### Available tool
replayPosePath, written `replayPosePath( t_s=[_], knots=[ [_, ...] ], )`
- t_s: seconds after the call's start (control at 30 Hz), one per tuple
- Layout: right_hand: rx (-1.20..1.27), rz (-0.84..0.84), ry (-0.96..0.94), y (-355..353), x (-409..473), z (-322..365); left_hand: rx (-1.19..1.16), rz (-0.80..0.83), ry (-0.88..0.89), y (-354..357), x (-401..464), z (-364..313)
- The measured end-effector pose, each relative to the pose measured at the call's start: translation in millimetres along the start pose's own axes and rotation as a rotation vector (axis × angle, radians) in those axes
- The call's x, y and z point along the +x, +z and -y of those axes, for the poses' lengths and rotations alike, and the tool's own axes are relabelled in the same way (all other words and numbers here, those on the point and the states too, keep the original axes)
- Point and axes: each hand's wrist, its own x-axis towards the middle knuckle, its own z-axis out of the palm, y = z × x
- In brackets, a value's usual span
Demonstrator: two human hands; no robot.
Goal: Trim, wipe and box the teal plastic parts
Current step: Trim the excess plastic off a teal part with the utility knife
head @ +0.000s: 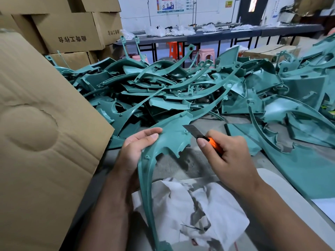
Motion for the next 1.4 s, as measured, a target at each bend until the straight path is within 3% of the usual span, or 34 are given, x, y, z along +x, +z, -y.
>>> replayPosePath(
  t_s=[0.23, 0.47, 0.77, 0.93, 1.07, 1.2, 1.4],
  knots=[
    [0.040, 0.202, -0.105, -11.0, 1.4, 2.8, -0.027, -0.108, 0.031, -0.5, -0.4, 1.4],
    [-0.123, -0.098, -0.066, -4.0, 1.1, 3.9, -0.069, -0.115, -0.008, 3.2, 1.0, 2.8],
    [-0.073, -0.073, -0.056, 5.5, -2.8, 4.8, -0.359, -0.006, -0.243, 20.5, 10.3, 16.0],
    [0.006, 0.050, -0.115, 1.0, -2.9, 2.2, -0.368, 0.035, -0.248, 13.6, 13.2, 22.6],
    [-0.002, -0.042, -0.076, -7.6, -0.8, -0.2, -0.277, 0.115, -0.205, 2.5, 15.1, 21.9],
    [0.044, 0.052, 0.060, -11.0, -0.9, -10.6, -0.476, 0.149, -0.196, -10.1, 14.4, 17.2],
    [-0.500, 0.273, 0.176, -13.0, -2.7, -20.5, -0.589, 0.230, -0.092, -23.7, 9.5, 8.3]
  ],
)
